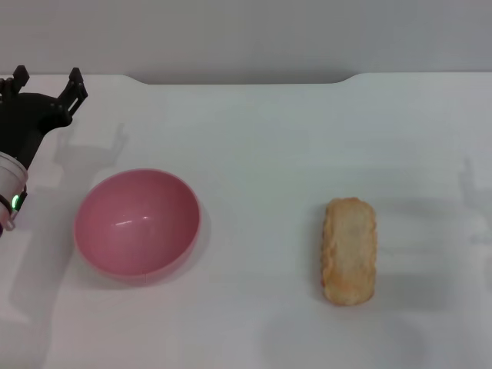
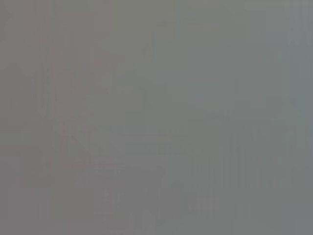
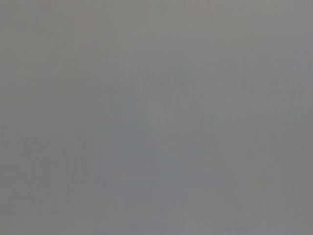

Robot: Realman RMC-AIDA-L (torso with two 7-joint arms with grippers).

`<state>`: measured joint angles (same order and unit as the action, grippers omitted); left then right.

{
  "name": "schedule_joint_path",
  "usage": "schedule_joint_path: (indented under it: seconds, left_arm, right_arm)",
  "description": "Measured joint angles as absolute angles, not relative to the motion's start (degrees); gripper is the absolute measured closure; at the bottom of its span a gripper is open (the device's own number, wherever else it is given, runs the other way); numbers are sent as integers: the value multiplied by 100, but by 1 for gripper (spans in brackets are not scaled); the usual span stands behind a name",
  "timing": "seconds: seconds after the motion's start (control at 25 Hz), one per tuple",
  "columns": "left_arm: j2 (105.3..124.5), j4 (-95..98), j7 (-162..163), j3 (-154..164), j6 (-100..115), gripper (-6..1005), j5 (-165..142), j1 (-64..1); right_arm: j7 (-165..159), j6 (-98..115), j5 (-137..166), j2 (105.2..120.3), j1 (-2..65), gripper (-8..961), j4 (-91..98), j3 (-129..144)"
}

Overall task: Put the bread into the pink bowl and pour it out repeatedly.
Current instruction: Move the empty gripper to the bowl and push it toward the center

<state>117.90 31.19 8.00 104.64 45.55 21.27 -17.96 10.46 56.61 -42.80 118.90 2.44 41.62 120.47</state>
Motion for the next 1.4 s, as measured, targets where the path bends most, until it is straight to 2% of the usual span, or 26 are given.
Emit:
schedule_joint_path:
  seconds: [0.4,0.6,0.64,0.84,1.16,1.4]
  left_arm:
    - [11745,3582,651,10500,4049,135,2119,-1659]
    - [11514,6029,296,10141,1436,136,1609,-1000]
    - [11517,6448,207,10019,975,136,1499,-907]
    - [11782,8561,-468,9371,-2040,136,914,-694]
    - [11784,9772,-719,9488,-5135,138,895,-962]
    - [11791,10594,-695,9496,-6011,150,1208,-750]
  right_arm:
    - [1045,5648,-4280,11900,241,316,4156,12067]
    - [1046,5626,-4279,11901,241,316,4164,12067]
    - [1045,5624,-4279,11901,240,316,4161,12067]
    - [1045,5614,-4280,11900,249,316,4159,12073]
    - [1030,5610,-4280,11900,250,316,4188,12075]
    - [1031,5607,-4280,11892,304,317,4187,12075]
